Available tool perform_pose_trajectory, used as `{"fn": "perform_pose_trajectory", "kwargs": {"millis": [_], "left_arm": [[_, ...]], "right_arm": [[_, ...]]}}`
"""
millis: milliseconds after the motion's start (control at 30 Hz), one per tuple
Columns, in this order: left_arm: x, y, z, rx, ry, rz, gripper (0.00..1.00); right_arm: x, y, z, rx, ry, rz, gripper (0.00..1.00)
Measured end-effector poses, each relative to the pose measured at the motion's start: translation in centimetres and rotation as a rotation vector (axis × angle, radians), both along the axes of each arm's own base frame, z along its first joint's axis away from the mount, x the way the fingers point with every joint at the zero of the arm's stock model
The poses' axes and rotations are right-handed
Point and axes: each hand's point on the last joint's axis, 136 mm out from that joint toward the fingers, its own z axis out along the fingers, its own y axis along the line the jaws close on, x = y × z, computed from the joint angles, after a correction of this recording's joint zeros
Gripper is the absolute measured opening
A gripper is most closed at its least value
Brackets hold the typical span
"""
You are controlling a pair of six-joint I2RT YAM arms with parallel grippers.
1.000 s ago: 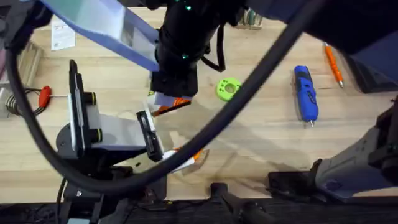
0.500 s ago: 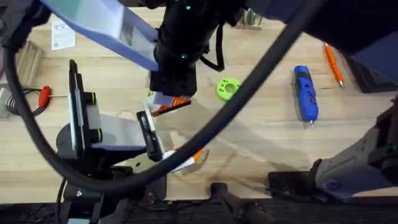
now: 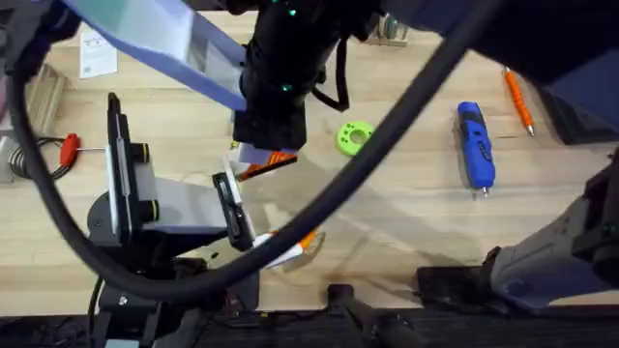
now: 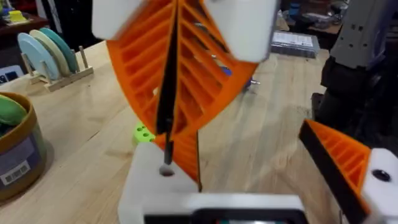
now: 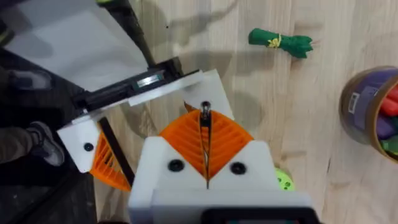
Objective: Pick up the gripper from the table and insert it into the empty holder that is missing its gripper. Then pick up a screw, insert it into the mounting hole, and use the screwdriver to tighten it. Finally, clean up the table by picking up the vegetable and placing it into the bucket.
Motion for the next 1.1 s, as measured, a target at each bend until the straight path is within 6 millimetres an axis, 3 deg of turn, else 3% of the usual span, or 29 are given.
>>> {"fn": "perform_pose_trajectory", "kwargs": {"millis": [300, 1100], "left_arm": [[0.0, 0.0, 0.0, -0.002, 0.006, 0.000, 0.985], [0.0, 0.0, 0.0, -0.003, 0.008, 0.000, 0.986]], "right_arm": [[0.1, 0.2, -1.1, -0.025, 0.017, 0.000, 0.005], [0.1, 0.2, -1.2, -0.027, 0.018, 0.000, 0.005]]}}
